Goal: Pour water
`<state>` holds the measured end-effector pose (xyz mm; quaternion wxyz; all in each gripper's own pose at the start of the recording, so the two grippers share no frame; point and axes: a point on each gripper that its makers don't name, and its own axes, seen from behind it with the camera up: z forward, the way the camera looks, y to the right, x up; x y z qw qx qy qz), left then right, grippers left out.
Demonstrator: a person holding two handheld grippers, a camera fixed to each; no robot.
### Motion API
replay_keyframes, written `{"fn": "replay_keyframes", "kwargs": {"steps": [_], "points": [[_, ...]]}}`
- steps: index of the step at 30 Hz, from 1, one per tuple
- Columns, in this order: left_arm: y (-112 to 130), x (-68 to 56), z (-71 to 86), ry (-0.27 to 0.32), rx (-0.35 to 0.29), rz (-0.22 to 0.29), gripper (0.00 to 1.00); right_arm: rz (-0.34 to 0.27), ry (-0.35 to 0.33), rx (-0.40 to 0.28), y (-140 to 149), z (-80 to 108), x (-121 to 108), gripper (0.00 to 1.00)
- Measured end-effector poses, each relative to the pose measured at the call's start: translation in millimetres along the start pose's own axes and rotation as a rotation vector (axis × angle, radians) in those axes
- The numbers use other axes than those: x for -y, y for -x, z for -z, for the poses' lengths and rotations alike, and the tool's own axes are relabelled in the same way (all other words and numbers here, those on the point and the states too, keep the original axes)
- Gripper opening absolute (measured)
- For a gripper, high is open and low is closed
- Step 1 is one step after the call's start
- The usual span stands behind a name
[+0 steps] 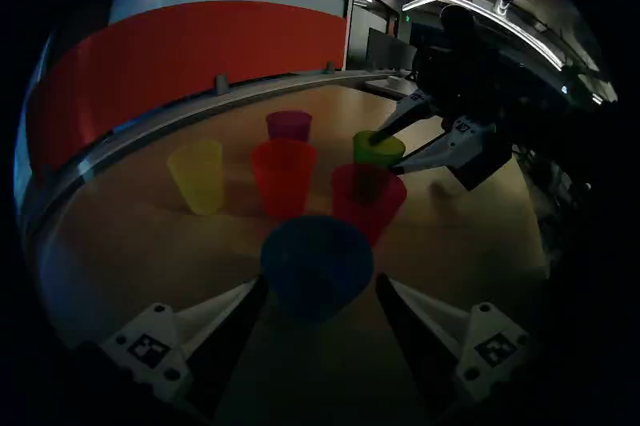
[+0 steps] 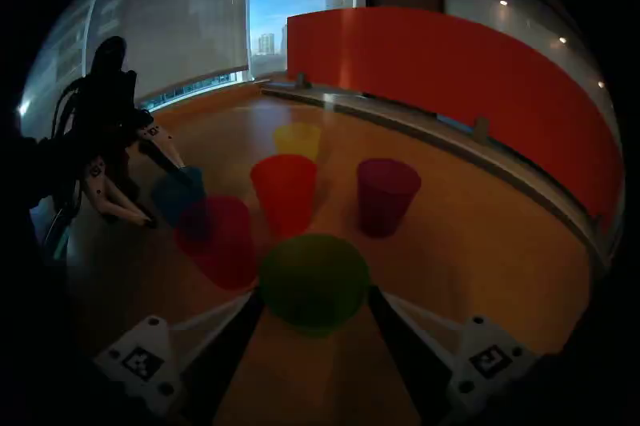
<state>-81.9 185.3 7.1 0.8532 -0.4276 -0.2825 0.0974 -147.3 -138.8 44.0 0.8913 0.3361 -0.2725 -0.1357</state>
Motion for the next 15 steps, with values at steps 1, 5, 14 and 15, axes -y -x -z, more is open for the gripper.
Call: {"fn": "replay_keyframes", "kwargs": {"steps": [1,5,14,15], "points": [[-1,0.3,-1.2,0.0,-0.001,0.0,1.0,-0.001,-0.002,-0.001,-1,-1.6,0,1.0],[-3,0.4,-5.4,0.003,-0.001,0.002,1.0,-0.006,-0.01,-0.005,-3,-7.2,1,0.99],[-6,2.2,-12.7,-0.004,-0.003,-0.007,1.0,-0.01,-0.018,-0.008,-6,-13.8,0,0.99],[-6,2.5,-13.3,-0.005,-0.003,-0.008,1.0,-0.011,-0.019,-0.008,-6,-14.2,0,0.99]]}}
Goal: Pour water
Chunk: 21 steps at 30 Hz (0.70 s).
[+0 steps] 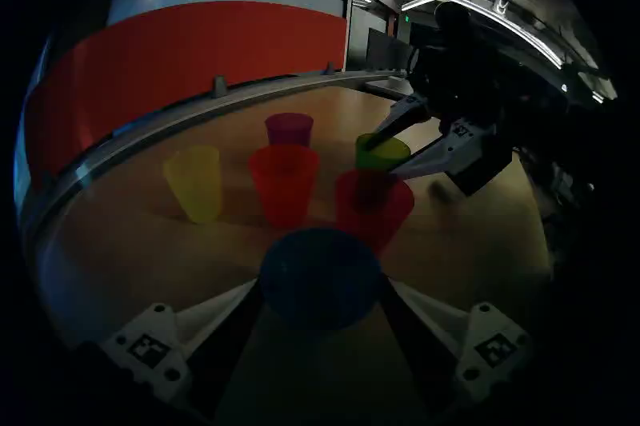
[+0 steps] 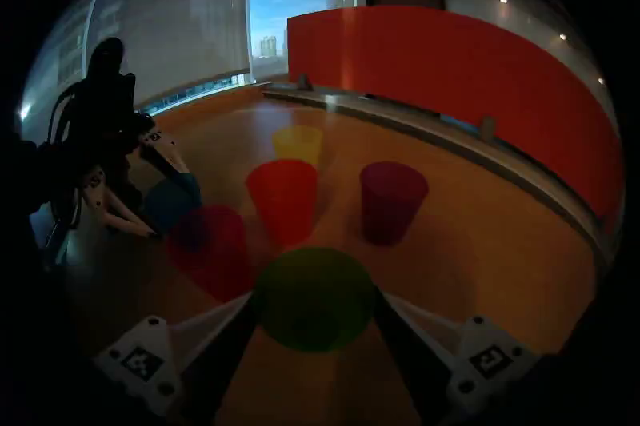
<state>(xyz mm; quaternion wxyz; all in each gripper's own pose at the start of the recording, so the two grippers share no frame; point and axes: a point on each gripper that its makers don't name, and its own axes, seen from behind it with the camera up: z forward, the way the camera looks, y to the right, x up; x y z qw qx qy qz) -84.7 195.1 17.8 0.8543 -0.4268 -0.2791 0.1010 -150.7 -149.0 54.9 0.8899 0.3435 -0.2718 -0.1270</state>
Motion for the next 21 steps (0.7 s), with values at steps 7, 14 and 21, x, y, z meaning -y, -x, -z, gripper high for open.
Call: {"fn": "replay_keyframes", "kwargs": {"steps": [7,14,21], "points": [[1.9,2.0,-2.8,-0.004,0.008,0.007,0.94,0.009,0.0,0.005,0.8,-2.7,-1.0,1.0],[1.9,1.7,-2.9,-0.002,0.008,0.017,0.86,0.003,0.0,0.006,1.7,-3.6,-2.7,0.99],[1.6,1.5,-3.0,-0.009,0.008,-0.002,0.85,0.001,-0.001,0.004,1.1,-4.9,-3.4,0.95]]}}
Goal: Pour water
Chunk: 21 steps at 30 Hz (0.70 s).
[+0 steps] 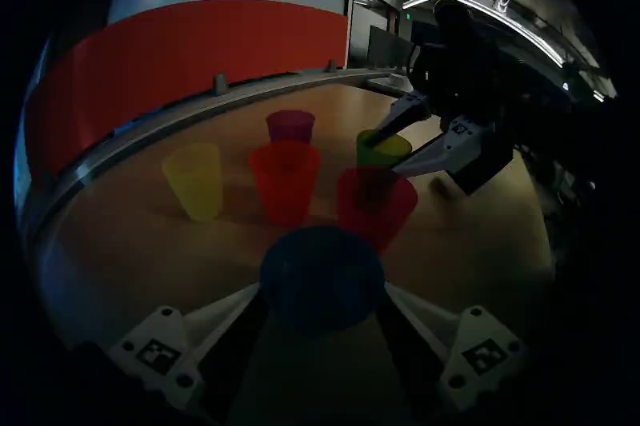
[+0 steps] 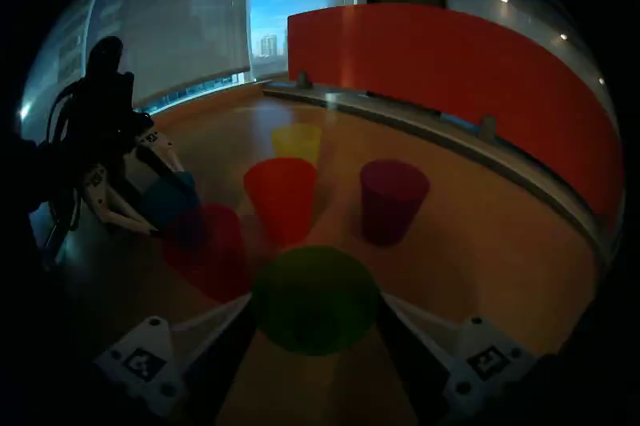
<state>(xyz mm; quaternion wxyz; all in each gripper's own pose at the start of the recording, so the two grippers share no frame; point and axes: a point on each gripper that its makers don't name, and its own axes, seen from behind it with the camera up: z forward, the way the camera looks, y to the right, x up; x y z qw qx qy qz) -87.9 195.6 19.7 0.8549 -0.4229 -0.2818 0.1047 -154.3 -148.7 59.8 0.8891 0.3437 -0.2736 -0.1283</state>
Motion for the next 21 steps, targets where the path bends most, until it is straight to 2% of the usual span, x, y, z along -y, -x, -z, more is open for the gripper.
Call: {"fn": "replay_keyframes", "kwargs": {"steps": [2,9,15,21], "points": [[0,0.3,-0.2,0.001,-0.001,0.002,0.85,-0.002,-0.001,-0.002,0,-0.8,0,0.92],[0,-0.2,2.5,-0.003,-0.004,0.002,0.85,-0.009,-0.008,-0.008,0,1.9,2,0.91],[-6,-2.4,10.0,-0.009,-0.022,-0.005,0.85,-0.003,-0.002,-0.025,-9,12.7,4,0.91],[-21,-5.0,22.5,-0.019,-0.069,0.012,0.85,0.005,0.01,-0.048,-23,28.5,8,0.91]]}}
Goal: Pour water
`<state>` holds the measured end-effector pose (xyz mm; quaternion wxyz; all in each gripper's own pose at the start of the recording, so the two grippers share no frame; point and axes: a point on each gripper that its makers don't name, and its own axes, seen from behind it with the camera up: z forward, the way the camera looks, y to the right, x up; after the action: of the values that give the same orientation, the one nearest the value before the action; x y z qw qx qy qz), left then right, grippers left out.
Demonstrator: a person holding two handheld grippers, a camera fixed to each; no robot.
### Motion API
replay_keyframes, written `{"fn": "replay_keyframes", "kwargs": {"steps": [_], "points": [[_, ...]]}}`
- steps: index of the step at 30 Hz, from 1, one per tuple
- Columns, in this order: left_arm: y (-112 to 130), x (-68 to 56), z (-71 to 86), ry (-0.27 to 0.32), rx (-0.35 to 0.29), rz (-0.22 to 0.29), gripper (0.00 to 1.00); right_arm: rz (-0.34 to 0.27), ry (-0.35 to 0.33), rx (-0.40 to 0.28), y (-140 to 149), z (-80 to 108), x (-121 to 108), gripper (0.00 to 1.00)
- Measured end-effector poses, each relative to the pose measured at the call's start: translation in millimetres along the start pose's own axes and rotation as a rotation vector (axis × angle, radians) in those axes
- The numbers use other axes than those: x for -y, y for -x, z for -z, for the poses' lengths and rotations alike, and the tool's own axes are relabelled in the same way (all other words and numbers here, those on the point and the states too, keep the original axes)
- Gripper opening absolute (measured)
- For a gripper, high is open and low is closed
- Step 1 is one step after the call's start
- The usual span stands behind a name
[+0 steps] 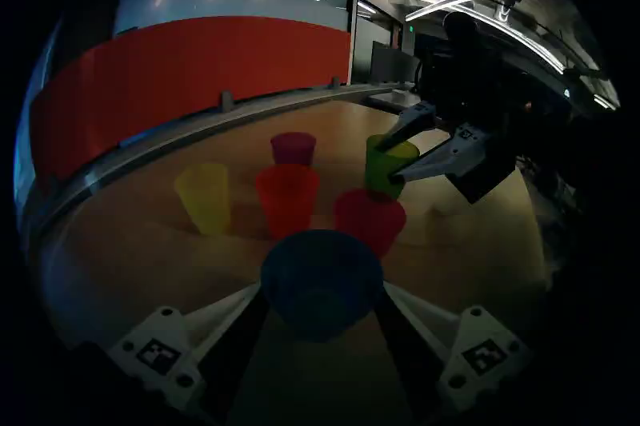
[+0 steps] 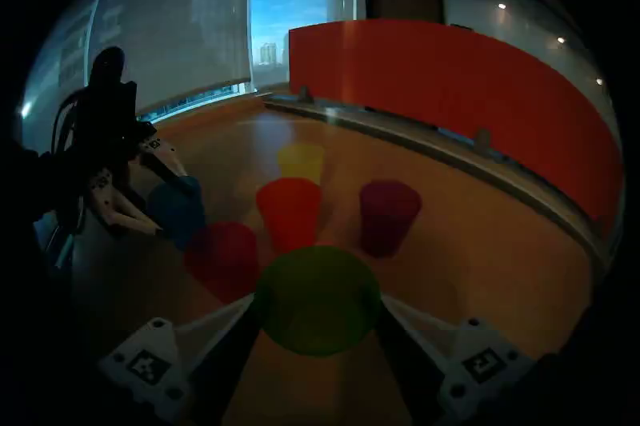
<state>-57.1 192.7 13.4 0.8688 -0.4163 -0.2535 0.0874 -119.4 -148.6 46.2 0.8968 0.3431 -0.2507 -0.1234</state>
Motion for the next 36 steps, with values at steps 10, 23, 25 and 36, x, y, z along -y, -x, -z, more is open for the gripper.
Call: {"fn": "replay_keyframes", "kwargs": {"steps": [10,23,25,36], "points": [[-34,5.3,28.6,-0.051,-0.087,-0.007,0.85,0.027,0.02,-0.061,-33,27.9,9,0.91],[-88,15.3,69.6,-0.117,-0.222,0.0,0.85,0.048,0.036,-0.164,-80,60.1,19,0.9],[-94,15.6,74.7,-0.124,-0.237,-0.004,0.85,0.053,0.039,-0.179,-86,64.5,21,0.9],[-118,11.0,94.5,-0.145,-0.296,-0.024,0.85,0.066,0.041,-0.267,-113,84.9,31,0.91]]}}
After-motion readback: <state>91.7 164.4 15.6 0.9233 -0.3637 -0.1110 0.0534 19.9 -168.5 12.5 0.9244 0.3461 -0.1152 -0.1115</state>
